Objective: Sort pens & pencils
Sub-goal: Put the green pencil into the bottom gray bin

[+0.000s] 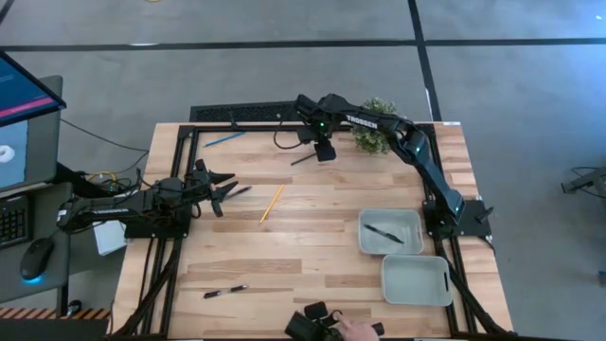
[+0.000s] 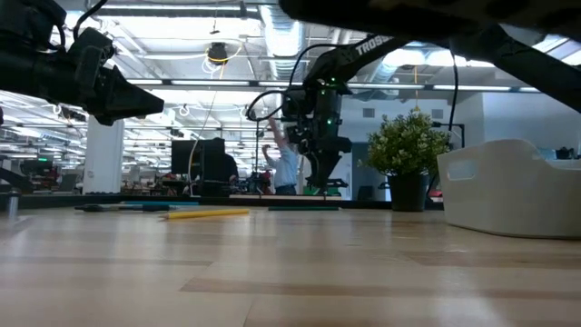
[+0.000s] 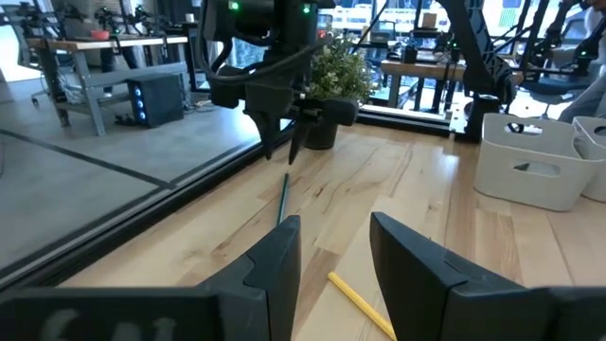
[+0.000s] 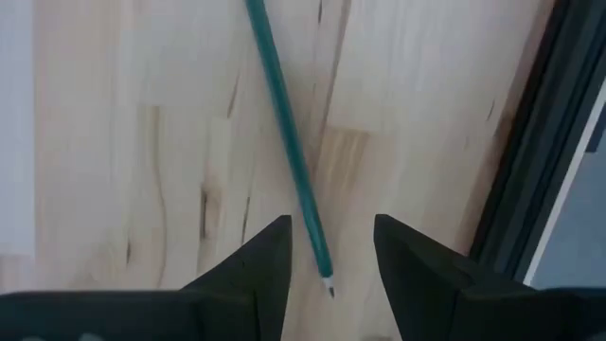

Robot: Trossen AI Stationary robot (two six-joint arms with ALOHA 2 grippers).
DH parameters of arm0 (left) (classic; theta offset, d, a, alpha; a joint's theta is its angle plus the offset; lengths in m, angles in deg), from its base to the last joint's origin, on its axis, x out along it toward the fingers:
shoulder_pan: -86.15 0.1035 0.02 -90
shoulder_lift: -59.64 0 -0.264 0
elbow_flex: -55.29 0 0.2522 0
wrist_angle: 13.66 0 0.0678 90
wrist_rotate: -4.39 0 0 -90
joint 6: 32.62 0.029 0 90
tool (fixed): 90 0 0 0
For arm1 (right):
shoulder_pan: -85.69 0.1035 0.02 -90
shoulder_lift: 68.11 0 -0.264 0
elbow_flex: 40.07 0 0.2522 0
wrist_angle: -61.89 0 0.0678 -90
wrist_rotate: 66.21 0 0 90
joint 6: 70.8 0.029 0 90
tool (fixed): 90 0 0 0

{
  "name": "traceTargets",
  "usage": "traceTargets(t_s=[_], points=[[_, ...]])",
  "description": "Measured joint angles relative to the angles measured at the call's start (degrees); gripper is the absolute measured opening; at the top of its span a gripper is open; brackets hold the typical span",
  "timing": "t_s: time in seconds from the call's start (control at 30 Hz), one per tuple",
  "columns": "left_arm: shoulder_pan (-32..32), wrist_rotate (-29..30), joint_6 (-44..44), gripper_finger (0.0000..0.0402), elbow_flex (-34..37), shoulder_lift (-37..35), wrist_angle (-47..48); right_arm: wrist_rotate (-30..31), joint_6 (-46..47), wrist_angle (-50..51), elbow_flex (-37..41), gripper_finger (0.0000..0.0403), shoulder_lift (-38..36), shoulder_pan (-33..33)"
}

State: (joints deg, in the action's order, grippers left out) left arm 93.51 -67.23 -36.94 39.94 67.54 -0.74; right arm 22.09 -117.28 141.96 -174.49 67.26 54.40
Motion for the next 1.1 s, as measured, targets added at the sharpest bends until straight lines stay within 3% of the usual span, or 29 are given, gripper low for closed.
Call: traceTargets(t_s=[0.77, 1.1], points=[[0.01, 0.01, 0.63, 0.0119, 0.00, -0.02, 0.00, -0.08, 1.47, 0.35, 0.04, 0.0166, 0.00, -1.23], [0.00, 0.02, 0.63, 0.0119, 0.00, 0.05, -0.01, 0.22, 1.62, 1.43, 0.00, 0.0160, 4.45, -0.41]])
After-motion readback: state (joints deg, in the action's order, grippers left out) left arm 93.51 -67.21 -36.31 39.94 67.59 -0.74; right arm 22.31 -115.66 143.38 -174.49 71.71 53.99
